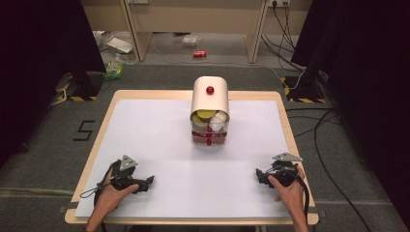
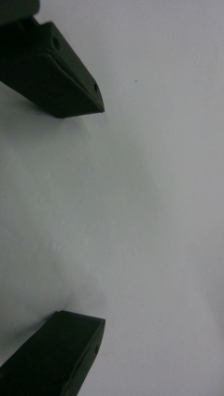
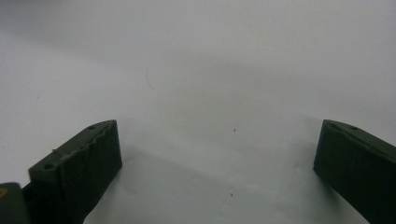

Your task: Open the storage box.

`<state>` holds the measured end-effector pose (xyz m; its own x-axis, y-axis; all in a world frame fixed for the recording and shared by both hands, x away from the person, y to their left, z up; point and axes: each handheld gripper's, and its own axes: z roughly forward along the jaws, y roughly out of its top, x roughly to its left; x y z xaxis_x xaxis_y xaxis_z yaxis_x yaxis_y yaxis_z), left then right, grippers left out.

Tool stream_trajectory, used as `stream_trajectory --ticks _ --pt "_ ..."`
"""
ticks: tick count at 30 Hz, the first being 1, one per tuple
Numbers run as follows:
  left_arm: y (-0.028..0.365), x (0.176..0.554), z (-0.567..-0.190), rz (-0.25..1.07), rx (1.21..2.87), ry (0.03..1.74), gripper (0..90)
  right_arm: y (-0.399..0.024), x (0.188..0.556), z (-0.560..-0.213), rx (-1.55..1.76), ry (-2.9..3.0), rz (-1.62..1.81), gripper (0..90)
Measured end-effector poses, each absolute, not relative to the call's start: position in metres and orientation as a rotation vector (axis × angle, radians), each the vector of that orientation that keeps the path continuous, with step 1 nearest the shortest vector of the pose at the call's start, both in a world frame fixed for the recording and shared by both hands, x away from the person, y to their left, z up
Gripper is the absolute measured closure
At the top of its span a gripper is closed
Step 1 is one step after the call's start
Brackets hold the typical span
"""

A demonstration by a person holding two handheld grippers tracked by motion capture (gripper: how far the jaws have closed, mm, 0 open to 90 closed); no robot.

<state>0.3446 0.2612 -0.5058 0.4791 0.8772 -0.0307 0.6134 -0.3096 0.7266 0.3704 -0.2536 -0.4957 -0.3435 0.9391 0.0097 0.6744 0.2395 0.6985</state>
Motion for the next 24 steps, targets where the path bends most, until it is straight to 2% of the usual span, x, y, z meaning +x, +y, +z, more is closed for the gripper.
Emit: stream_trajectory --ticks 2,3,5,6,8,10,24 --pt "0.261 0.345 -0.506 0.492 2.039 1.228 0.0 -0.254 0.370 -0.495 1.479 2.082 0.869 8.4" --pt "0.261 0.345 -0.506 0.492 2.040 1.229 0.0 -0.256 0.370 -0.494 1.470 2.077 0.876 14.9" --pt "0.261 0.345 -0.506 0.492 2.040 1.229 0.0 -0.257 0.369 -0.492 1.481 2.062 0.899 17.7" --pt "0.261 0.345 -0.506 0.492 2.040 1.229 0.0 -0.258 0.370 -0.491 1.478 2.056 0.910 14.7" --pt "0.261 0.345 -0.506 0.492 2.039 1.228 0.0 -0.257 0.369 -0.489 1.482 2.036 0.933 17.7" --pt "0.261 0.345 -0.506 0.492 2.039 1.228 0.0 -0.255 0.368 -0.486 1.463 2.032 0.947 14.7" --pt "0.261 0.345 -0.506 0.492 2.039 1.229 0.0 -0.230 0.367 -0.462 1.360 2.040 1.079 15.5"
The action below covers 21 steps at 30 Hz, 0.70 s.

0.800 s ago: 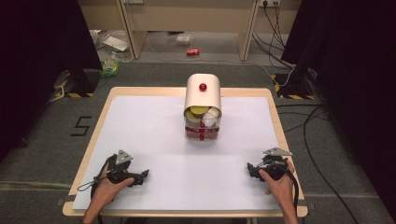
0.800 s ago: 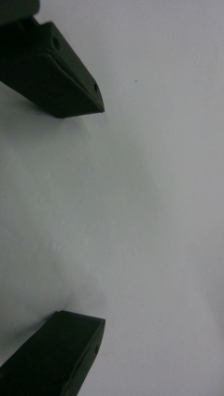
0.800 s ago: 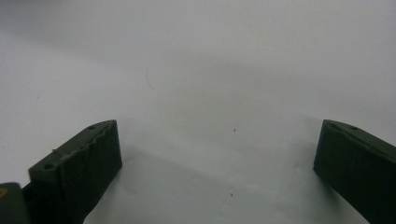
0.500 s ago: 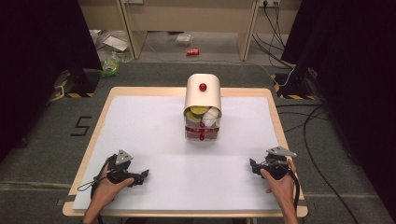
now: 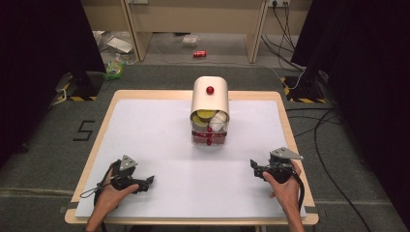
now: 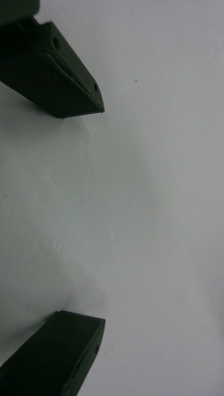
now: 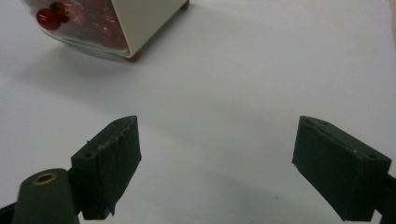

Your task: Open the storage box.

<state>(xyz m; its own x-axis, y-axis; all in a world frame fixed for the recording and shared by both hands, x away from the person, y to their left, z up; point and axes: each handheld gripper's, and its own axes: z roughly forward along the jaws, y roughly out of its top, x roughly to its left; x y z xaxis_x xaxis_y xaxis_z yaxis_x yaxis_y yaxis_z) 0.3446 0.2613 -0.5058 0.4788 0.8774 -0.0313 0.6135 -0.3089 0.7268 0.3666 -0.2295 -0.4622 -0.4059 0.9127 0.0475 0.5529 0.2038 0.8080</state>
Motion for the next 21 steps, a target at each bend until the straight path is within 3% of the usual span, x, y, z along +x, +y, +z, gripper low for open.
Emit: stream_trajectory --ticks 21 --pt "0.261 0.345 -0.506 0.491 2.038 1.228 0.0 -0.173 0.375 -0.420 1.187 2.068 1.195 21.0"
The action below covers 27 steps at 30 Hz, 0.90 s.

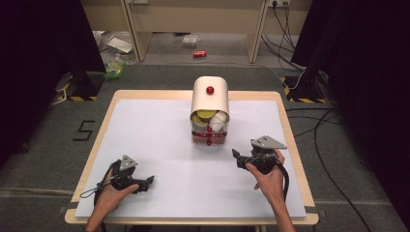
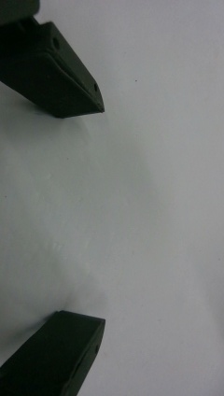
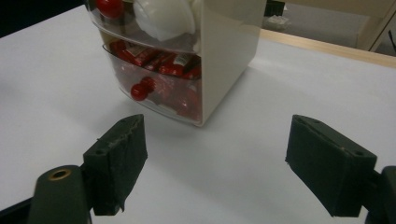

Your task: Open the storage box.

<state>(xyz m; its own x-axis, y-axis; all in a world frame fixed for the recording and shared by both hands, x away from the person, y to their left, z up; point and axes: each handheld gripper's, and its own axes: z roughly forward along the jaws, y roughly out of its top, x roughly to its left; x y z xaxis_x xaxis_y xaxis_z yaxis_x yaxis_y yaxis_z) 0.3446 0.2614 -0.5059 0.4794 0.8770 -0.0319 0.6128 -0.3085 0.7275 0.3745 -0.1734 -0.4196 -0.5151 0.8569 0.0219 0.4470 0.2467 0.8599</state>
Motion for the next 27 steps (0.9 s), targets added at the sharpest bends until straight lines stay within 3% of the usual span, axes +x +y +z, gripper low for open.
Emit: stream_trajectory --ticks 27 --pt "0.261 0.345 -0.506 0.490 2.037 1.230 0.0 -0.125 0.378 -0.377 1.034 2.104 1.278 29.6"
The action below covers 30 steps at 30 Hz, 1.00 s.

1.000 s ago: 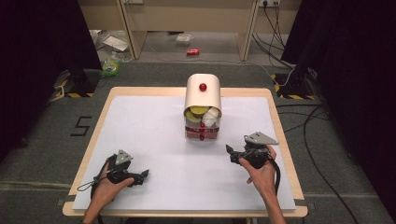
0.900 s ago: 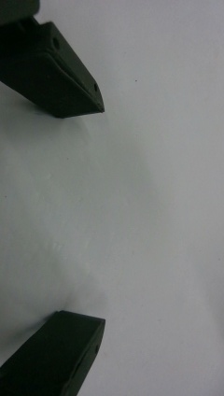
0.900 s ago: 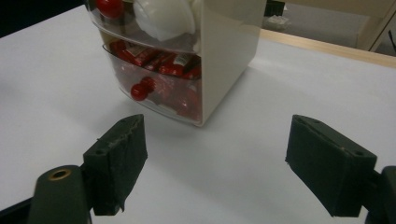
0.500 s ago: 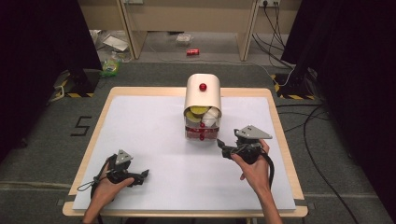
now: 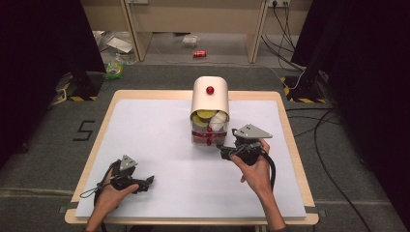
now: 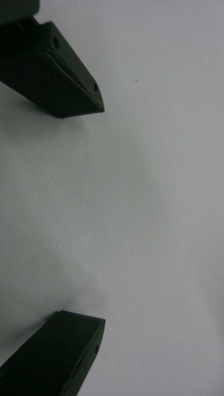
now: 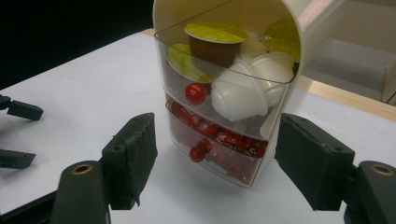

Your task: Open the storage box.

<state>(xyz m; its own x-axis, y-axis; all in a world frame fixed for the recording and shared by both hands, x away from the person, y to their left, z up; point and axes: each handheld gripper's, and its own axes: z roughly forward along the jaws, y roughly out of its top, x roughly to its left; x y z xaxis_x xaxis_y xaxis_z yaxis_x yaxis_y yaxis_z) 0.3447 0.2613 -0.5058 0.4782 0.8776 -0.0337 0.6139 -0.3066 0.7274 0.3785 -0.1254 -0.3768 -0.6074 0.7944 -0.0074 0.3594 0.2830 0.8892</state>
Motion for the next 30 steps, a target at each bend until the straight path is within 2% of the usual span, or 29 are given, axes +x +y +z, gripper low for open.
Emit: stream_trajectory --ticks 30 --pt "0.261 0.345 -0.506 0.490 2.037 1.229 0.0 -0.090 0.405 -0.367 0.931 2.079 1.343 30.7"
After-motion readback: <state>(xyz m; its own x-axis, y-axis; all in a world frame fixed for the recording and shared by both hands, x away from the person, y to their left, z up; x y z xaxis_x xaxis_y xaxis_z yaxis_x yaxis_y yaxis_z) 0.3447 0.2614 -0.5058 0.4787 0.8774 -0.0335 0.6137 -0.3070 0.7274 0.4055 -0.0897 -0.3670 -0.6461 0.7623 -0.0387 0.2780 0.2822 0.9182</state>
